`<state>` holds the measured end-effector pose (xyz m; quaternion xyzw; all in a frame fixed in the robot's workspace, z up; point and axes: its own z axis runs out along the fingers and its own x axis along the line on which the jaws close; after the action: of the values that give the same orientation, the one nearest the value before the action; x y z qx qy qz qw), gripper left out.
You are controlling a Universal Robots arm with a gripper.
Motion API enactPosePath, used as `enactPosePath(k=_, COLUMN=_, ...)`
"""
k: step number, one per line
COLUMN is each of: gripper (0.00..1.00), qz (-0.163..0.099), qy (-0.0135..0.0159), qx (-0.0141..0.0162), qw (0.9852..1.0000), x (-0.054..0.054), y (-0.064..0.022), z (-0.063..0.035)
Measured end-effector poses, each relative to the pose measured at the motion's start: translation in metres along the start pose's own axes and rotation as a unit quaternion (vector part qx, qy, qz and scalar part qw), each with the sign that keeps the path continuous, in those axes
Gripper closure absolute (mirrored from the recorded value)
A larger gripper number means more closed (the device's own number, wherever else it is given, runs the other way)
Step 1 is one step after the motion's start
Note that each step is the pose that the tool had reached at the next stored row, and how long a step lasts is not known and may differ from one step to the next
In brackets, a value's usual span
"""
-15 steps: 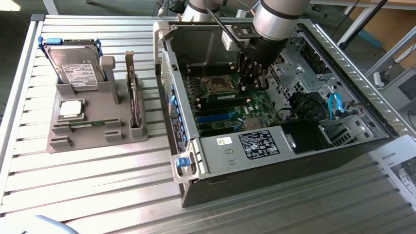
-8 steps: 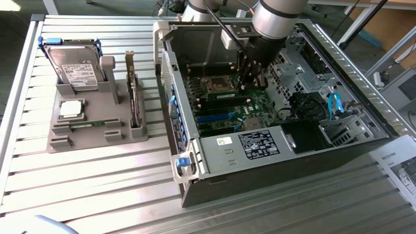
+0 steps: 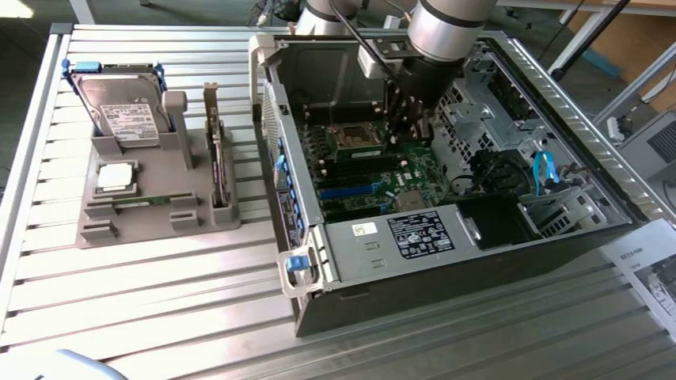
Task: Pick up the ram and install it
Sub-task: 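Insert the ram into the slot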
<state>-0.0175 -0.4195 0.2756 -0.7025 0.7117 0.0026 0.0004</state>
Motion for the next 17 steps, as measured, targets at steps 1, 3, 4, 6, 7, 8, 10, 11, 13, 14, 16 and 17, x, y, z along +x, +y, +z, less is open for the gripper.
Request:
enactPosePath(k=1, gripper=0.88, qz=0.0, qy=0.0, qx=0.0, qw=1.0, x=-0.0001, y=0.0, z=0.0)
enactPosePath(k=3, gripper=0.88, qz=0.0, qy=0.0001, qx=0.0, qw=1.0, x=-0.0001, y=0.0001, z=0.0)
enactPosePath(k=4, gripper=0.88, qz=0.0, qy=0.0001, qx=0.0, qw=1.0, x=-0.0001, y=0.0001, z=-0.0001)
enactPosePath(k=6, gripper=0.88, qz=0.0, qy=0.0001, qx=-0.0001, qw=1.0, x=-0.0002, y=0.0, z=0.0001)
enactPosePath(k=7, gripper=0.88, qz=0.0, qy=-0.0002, qx=0.0, qw=1.0, x=-0.0002, y=0.0, z=0.0006)
enactPosePath(k=8, gripper=0.88, qz=0.0, qy=-0.0002, qx=0.0, qw=1.0, x=-0.0002, y=0.0, z=0.0012)
enactPosePath(k=10, gripper=0.88, qz=0.0, qy=-0.0002, qx=0.0, qw=1.0, x=-0.0002, y=0.0, z=0.0026)
enactPosePath(k=11, gripper=0.88, qz=0.0, qy=-0.0002, qx=0.0001, qw=1.0, x=-0.0001, y=0.0, z=0.0033)
enactPosePath(k=13, gripper=0.88, qz=0.0, qy=-0.0002, qx=0.0001, qw=1.0, x=-0.0001, y=0.0, z=0.005)
enactPosePath(k=14, gripper=0.88, qz=0.0, qy=-0.0002, qx=0.0002, qw=1.0, x=-0.0001, y=0.0, z=0.0058)
enactPosePath(k=16, gripper=0.88, qz=0.0, qy=-0.0002, qx=0.0002, qw=1.0, x=-0.0001, y=0.0, z=0.0075)
enactPosePath(k=17, gripper=0.88, qz=0.0, qy=-0.0002, qx=0.0002, qw=1.0, x=-0.0001, y=0.0, z=0.0083)
